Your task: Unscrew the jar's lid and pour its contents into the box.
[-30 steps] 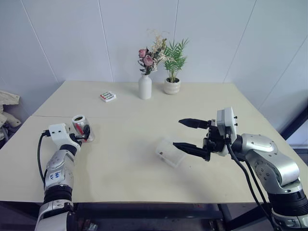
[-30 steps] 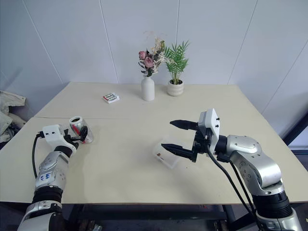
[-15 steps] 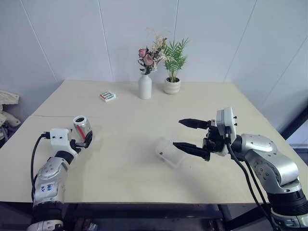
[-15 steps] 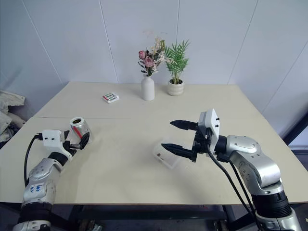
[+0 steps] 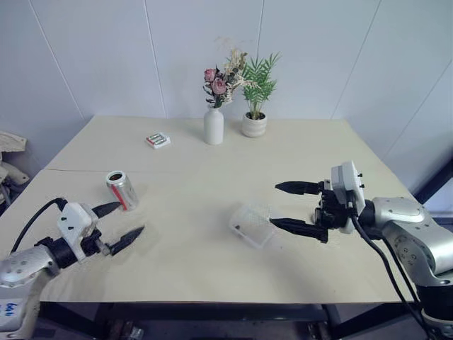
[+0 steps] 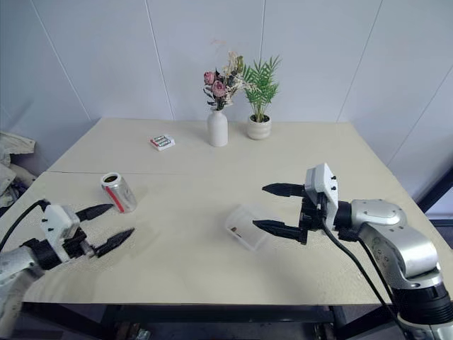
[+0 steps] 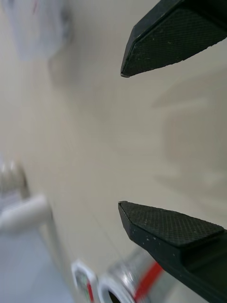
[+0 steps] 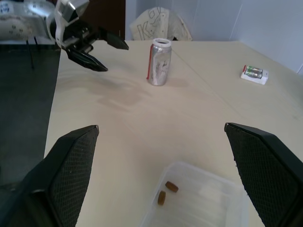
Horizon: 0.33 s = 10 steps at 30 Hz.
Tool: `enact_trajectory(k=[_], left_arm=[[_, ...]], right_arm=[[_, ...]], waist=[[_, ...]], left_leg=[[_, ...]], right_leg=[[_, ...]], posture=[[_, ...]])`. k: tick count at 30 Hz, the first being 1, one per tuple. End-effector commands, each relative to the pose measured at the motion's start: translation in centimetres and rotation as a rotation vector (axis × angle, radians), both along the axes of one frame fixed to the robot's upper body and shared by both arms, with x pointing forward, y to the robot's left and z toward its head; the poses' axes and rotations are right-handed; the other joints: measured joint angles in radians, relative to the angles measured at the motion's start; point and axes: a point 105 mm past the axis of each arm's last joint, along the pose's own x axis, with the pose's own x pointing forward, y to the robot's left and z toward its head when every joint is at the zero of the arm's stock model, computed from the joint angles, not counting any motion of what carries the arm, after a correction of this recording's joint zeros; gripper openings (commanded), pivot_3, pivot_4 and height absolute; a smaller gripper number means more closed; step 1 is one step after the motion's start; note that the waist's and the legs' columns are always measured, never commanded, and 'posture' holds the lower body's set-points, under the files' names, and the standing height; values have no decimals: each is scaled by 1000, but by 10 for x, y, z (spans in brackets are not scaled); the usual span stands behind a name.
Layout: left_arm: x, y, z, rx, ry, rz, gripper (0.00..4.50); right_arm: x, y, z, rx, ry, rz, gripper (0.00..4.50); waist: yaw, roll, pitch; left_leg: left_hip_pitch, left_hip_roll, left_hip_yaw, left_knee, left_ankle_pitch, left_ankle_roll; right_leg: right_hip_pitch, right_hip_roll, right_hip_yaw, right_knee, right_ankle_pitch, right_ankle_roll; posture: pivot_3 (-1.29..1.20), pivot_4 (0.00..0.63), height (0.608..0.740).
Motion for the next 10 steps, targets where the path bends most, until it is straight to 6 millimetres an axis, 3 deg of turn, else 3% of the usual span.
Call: enact_trajectory(k=[1, 5, 10], left_arm=[[-3, -9, 15, 40, -50, -105, 4469], [1, -17, 22, 35, -80, -133, 4469], [0, -17, 27, 10, -84, -127, 4469]], right_arm=[[-8, -9, 1, -36, -38, -6, 4500], [-13, -16, -9, -53, -30, -46, 4500], [-14, -11, -8, -9, -45, -62, 4500]], waist=[[1, 0, 0], [2, 0, 0], [-15, 0, 0]], left_leg=[[0, 0, 0, 0, 0, 0], [0, 0, 1, 1, 0, 1], [1, 1, 3, 1, -1, 1]], right_leg=[[0, 0, 0, 0, 0, 0], [0, 0, 1, 0, 0, 0], [-1, 2, 3, 2, 3, 6]], posture=[[0, 150, 740], [0, 150, 740], [0, 150, 740]])
